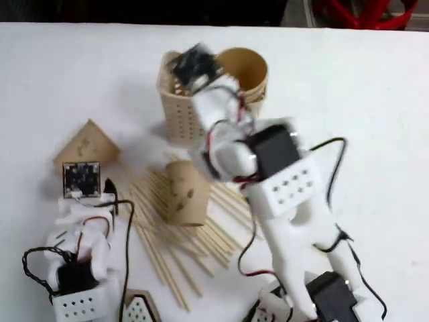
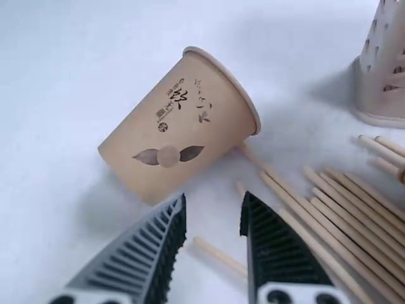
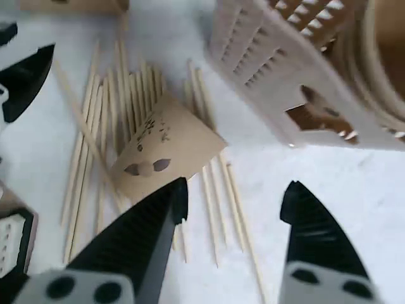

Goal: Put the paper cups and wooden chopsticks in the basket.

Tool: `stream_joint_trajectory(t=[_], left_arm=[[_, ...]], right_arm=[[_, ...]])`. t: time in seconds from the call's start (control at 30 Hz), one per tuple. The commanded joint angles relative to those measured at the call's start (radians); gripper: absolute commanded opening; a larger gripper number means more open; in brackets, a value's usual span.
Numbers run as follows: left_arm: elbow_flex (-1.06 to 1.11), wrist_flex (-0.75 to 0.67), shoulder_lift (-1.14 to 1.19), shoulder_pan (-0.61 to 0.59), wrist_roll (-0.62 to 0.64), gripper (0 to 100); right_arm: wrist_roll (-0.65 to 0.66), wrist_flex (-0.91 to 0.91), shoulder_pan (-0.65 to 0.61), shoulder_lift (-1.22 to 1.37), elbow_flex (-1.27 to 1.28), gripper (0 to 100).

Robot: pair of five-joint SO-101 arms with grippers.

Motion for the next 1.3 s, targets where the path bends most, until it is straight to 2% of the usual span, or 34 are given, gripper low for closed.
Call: stream_joint_trajectory(t=[0.0, 0.2, 0.37, 0.67, 0.97, 1.27], left_arm=[[-0.011, -0.028, 0.007, -0.013, -0.002, 16], [-0.009, -0.026, 0.007, -0.01, -0.002, 16], [-0.009, -0.023, 0.007, -0.01, -0.002, 16], [-0.009, -0.021, 0.007, -0.01, -0.002, 16], [-0.009, -0.02, 0.007, -0.01, -0.003, 16], [-0.008, -0.02, 0.007, -0.01, -0.005, 16]], right_arm=[[0.002, -0.022, -0.081, -0.039, 0.08, 24.6], [0.008, -0.136, -0.171, -0.013, 0.147, 24.6], [0.069, -0.145, -0.196, 0.17, 0.081, 24.6], [0.132, -0.117, -0.191, 0.483, -0.184, 24.6], [0.137, -0.01, -0.094, 0.739, -0.416, 24.6], [0.138, 0.008, -0.085, 0.837, -0.445, 24.2]])
